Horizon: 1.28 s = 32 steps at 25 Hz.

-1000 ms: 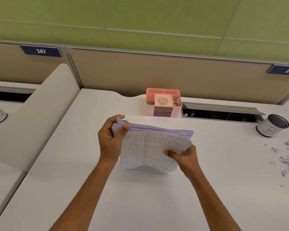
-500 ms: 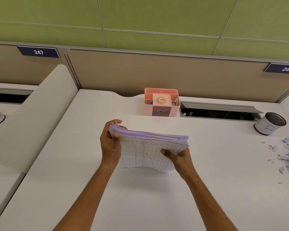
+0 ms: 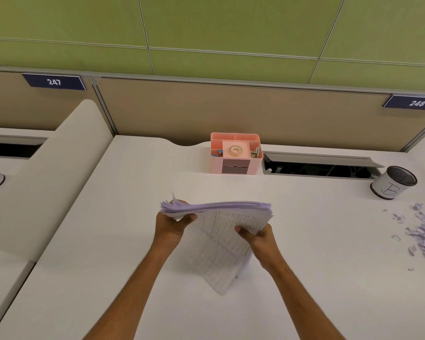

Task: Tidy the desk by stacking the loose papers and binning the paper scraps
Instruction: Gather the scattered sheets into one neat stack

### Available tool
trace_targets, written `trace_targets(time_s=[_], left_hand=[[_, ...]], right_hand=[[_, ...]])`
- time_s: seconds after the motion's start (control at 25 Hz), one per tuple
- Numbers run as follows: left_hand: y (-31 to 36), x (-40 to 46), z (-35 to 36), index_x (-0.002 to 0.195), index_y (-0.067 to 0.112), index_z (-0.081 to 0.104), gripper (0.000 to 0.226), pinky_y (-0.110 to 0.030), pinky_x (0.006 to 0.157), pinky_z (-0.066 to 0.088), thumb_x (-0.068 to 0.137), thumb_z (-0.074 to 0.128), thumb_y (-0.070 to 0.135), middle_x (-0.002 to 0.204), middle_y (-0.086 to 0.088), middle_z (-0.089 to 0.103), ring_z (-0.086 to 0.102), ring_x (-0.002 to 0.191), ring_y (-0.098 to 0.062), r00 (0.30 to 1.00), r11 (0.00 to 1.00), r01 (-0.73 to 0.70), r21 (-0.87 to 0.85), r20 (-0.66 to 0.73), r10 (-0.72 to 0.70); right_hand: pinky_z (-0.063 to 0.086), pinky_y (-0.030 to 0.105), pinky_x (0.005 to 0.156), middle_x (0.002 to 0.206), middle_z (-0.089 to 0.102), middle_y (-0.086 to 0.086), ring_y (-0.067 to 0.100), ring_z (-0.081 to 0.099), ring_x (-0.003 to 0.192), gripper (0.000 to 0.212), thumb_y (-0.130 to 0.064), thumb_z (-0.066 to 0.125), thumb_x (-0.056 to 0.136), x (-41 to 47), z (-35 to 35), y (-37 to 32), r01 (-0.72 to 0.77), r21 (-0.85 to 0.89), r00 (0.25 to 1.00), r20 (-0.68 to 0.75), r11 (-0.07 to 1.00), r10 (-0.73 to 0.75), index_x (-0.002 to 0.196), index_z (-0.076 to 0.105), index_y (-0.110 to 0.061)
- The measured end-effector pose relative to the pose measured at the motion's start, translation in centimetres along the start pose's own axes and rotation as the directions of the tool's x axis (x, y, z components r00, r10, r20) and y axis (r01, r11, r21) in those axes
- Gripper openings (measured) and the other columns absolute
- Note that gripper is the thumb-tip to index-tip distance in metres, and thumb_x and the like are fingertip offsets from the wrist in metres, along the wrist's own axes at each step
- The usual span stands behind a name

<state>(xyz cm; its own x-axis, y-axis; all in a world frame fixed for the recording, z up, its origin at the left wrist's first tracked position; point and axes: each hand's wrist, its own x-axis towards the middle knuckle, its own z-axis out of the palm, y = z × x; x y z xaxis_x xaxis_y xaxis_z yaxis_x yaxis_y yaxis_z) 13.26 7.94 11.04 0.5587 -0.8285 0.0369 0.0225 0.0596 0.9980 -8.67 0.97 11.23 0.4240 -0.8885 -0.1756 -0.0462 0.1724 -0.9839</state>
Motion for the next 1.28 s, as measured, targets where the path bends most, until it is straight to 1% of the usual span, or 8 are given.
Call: trace_targets(time_s=[0.12, 0.32, 0.52, 0.6, 0.76, 0.92, 1.2, 1.28], left_hand=[[-0.8, 0.2, -0.1, 0.091, 0.006, 0.065, 0.034, -0.016, 0.065, 0.051, 0.067, 0.087, 0.016, 0.085, -0.007, 0.069, 0.065, 0.083, -0.024, 0.992, 0.986, 0.123, 0.112, -0.039, -0.119], [1.5, 1.2, -1.2, 0.098, 0.003, 0.068, 0.047, -0.024, 0.068, 0.058, 0.067, 0.080, 0.036, 0.091, -0.006, 0.075, 0.072, 0.087, -0.022, 0.986, 0.983, 0.142, 0.117, 0.071, -0.151], [0.4, 0.2, -5.4, 0.110, 0.008, 0.071, 0.081, -0.038, 0.082, 0.058, 0.050, 0.086, 0.062, 0.109, -0.011, 0.073, 0.070, 0.102, -0.029, 0.779, 0.862, 0.464, 0.207, 0.368, -0.507], [-0.8, -1.1, -6.2, 0.108, 0.012, 0.075, 0.074, -0.040, 0.076, 0.058, 0.051, 0.085, 0.059, 0.114, -0.015, 0.071, 0.070, 0.100, -0.029, 0.731, 0.804, 0.594, -0.021, 0.431, -0.529], [-2.6, -4.1, -4.4, 0.136, 0.013, 0.054, 0.087, -0.052, 0.082, 0.055, 0.064, 0.082, 0.052, 0.134, -0.020, 0.058, 0.063, 0.110, -0.036, 0.743, 0.624, 0.658, -0.420, 0.493, -0.452], [-2.5, -5.5, -0.3, 0.135, 0.021, 0.053, 0.071, -0.058, 0.094, 0.049, 0.071, 0.081, 0.032, 0.131, -0.011, 0.063, 0.059, 0.120, -0.034, 0.836, 0.762, 0.541, -0.357, 0.328, -0.440], [-0.7, -2.4, -2.8, 0.119, 0.020, 0.062, 0.094, -0.048, 0.087, 0.056, 0.036, 0.095, 0.048, 0.115, -0.007, 0.071, 0.068, 0.106, -0.025, 0.938, 0.921, 0.343, -0.184, 0.123, -0.324], [-0.4, -1.5, -3.8, 0.114, 0.020, 0.064, 0.093, -0.042, 0.083, 0.058, 0.033, 0.095, 0.051, 0.111, -0.005, 0.073, 0.070, 0.102, -0.022, 0.943, 0.937, 0.324, -0.133, 0.122, -0.309]], right_hand=[[0.058, 0.043, 0.074, 0.089, 0.073, 0.013, 0.031, 0.070, 0.088, 0.040, -0.049, 0.078, 0.072, 0.2, -0.3, 0.3, -0.030, -0.077, 0.999, -0.030, 0.997, 0.028, 0.088, 0.073, -0.013], [0.060, 0.038, 0.072, 0.097, 0.075, 0.010, 0.027, 0.073, 0.090, 0.014, -0.010, 0.067, 0.086, 0.1, -0.5, 0.0, -0.075, 0.134, 0.995, -0.047, 0.988, 0.082, 0.099, 0.069, -0.007], [0.058, 0.045, 0.082, 0.109, 0.073, 0.011, 0.028, 0.069, 0.101, 0.028, -0.009, 0.064, 0.086, 0.3, -1.0, 0.5, -0.049, 0.444, 0.973, -0.182, 0.895, 0.143, 0.112, 0.064, -0.001], [0.058, 0.045, 0.083, 0.109, 0.073, 0.009, 0.029, 0.068, 0.104, 0.025, -0.009, 0.065, 0.087, 0.4, -1.2, 0.8, -0.047, 0.535, 0.947, -0.243, 0.844, 0.207, 0.111, 0.065, -0.003], [0.052, 0.054, 0.092, 0.113, 0.072, 0.007, 0.032, 0.065, 0.109, 0.026, -0.009, 0.065, 0.087, 0.7, -0.6, 1.6, -0.044, 0.651, 0.916, -0.276, 0.757, 0.290, 0.114, 0.063, -0.008], [0.060, 0.043, 0.079, 0.108, 0.074, 0.002, 0.024, 0.068, 0.102, 0.022, -0.006, 0.062, 0.089, 0.1, 0.4, 2.0, -0.053, 0.676, 0.928, -0.238, 0.735, 0.286, 0.110, 0.064, -0.013], [0.059, 0.039, 0.078, 0.120, 0.066, 0.010, 0.024, 0.067, 0.100, 0.045, -0.011, 0.055, 0.088, 1.5, -5.8, 1.9, 0.048, 0.698, 0.959, -0.232, 0.714, 0.162, 0.133, 0.053, -0.008], [0.057, 0.035, 0.075, 0.111, 0.069, 0.005, 0.024, 0.066, 0.096, 0.044, -0.015, 0.058, 0.086, 2.1, -8.8, 1.4, 0.012, 0.568, 0.970, -0.205, 0.823, 0.127, 0.130, 0.056, -0.016]])
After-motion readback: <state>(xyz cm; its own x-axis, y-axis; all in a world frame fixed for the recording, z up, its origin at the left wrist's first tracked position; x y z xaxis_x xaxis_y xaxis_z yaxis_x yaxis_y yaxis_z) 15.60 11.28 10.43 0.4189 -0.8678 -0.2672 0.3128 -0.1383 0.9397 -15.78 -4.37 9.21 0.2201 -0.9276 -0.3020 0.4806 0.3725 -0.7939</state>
